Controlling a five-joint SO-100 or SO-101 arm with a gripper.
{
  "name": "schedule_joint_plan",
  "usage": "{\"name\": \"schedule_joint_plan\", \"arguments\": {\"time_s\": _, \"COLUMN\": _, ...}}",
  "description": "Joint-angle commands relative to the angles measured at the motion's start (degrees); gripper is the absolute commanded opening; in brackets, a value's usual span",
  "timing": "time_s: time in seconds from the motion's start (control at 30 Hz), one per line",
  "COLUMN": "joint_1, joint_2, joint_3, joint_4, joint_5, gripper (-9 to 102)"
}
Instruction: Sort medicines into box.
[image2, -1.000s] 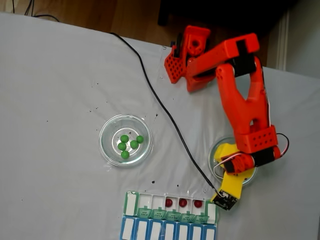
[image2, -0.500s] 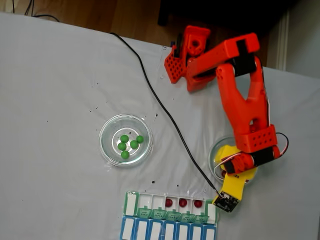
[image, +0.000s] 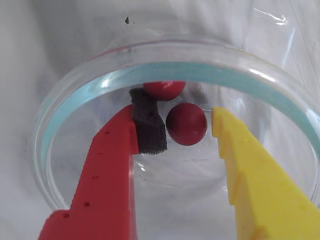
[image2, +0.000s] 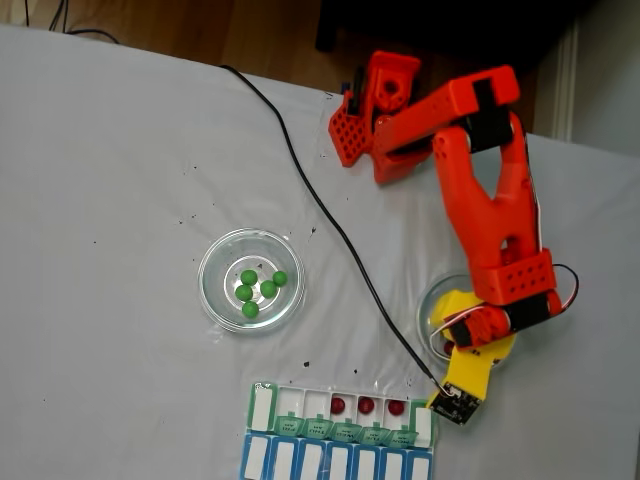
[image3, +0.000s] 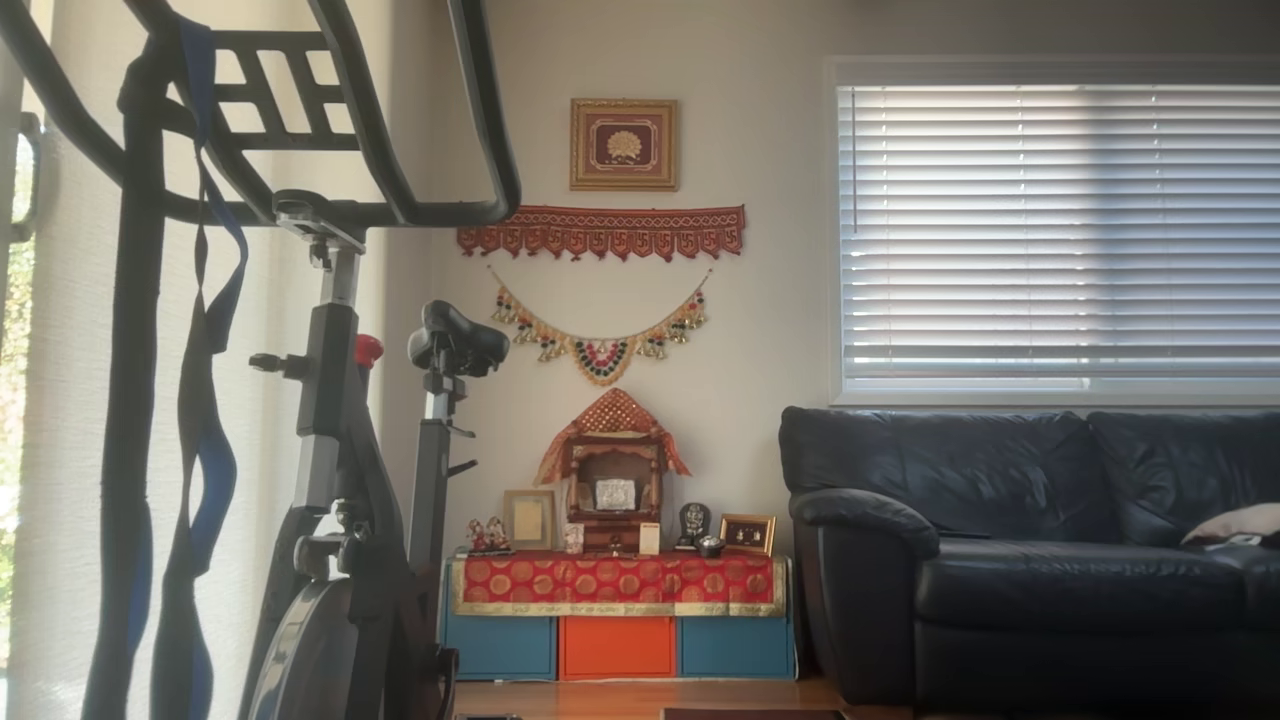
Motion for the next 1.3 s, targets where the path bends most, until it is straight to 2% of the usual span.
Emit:
{"name": "schedule_joint_plan", "arguments": {"time_s": 0.0, "joint_1": -1.4, "joint_2": 2.4, "joint_3": -0.6, "joint_4": 0.0, "joint_5": 0.3, "gripper": 17}}
{"name": "schedule_joint_plan", "arguments": {"time_s": 1.27, "joint_1": -1.4, "joint_2": 3.0, "joint_3": 2.5, "joint_4": -4.8, "joint_5": 0.1, "gripper": 11}}
